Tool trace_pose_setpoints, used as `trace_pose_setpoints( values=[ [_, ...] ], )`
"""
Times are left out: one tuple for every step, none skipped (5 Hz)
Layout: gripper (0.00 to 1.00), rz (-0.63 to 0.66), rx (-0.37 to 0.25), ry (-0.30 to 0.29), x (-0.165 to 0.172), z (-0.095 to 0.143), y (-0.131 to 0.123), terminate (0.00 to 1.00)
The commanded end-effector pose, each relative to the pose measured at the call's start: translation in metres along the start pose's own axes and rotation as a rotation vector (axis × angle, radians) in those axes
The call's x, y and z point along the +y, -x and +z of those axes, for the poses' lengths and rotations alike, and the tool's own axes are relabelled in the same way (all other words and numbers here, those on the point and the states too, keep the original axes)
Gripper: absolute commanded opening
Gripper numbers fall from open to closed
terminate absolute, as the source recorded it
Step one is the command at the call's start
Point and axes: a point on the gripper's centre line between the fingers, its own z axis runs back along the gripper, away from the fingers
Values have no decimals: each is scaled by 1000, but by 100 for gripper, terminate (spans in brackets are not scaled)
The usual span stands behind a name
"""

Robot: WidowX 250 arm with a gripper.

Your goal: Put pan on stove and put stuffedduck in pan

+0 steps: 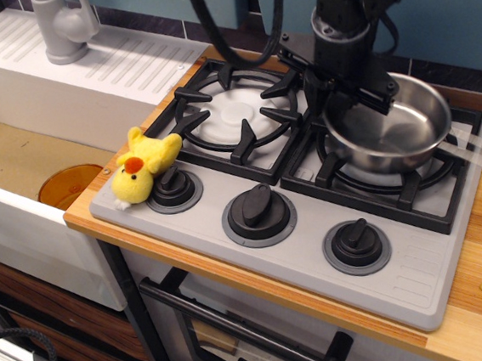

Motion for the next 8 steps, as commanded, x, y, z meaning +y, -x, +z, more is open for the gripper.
trace_pose_setpoints(
  values=[
    [0,10,-17,1,4,29,-16,0],
    [0,13,6,-10,7,43,-16,0],
    [0,11,37,-30,15,69,-14,0],
    [0,2,57,-50,29,89,-16,0],
    [0,-17,65,-54,47,99,-17,0],
    [0,-40,60,-56,65,98,-18,0],
    [0,-79,34,-37,92,84,-15,0],
    [0,-99,20,-21,112,69,-10,0]
  ],
)
